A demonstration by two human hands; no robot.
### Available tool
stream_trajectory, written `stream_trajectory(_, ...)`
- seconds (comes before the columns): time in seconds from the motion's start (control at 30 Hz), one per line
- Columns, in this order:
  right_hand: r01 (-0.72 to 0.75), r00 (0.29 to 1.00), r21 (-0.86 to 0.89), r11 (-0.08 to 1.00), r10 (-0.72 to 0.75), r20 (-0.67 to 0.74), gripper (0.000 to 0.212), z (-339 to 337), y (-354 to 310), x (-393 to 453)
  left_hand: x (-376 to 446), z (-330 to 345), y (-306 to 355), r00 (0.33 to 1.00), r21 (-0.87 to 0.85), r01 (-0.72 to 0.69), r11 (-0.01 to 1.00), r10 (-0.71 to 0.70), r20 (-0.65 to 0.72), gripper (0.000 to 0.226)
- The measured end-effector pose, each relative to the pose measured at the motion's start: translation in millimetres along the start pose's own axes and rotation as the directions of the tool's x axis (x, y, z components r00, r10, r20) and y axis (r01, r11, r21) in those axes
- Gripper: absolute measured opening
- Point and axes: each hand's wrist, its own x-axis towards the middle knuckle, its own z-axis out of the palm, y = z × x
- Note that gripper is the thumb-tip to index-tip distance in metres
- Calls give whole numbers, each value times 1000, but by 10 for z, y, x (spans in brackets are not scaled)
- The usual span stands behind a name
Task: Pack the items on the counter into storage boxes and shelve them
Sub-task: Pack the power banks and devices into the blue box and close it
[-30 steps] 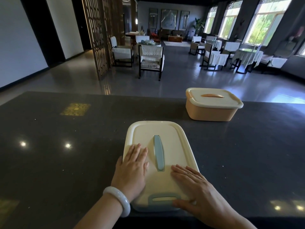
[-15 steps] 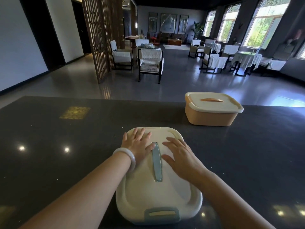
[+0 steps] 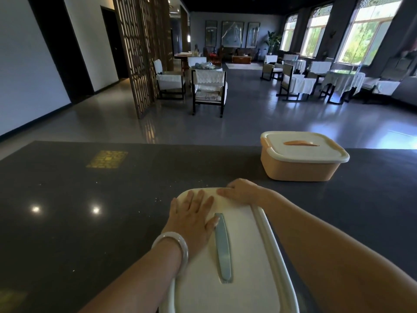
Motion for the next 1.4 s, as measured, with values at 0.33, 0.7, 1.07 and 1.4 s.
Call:
stream_trajectory(0.33, 151, 988, 332, 931, -133, -76, 28, 17, 196, 48, 20, 62, -19, 1000, -66, -4, 998, 3, -12, 75)
stream_trajectory(0.7, 227, 969, 423, 877, -159, -189, 11, 106, 221, 21, -37, 14, 17, 998, -73, 46, 996, -49, -36, 76)
stream_trajectory(1.07, 244, 955, 288, 926, -178, -237, 13, 177, 244, 51, -12, -23, 24, 998, -31, 67, 997, -67, 13, 74)
stream_trajectory(1.4, 73, 966, 315, 946, 11, -258, 23, 240, 297, -155, 135, -129, -103, 998, 4, -55, 998, 55, 21, 70)
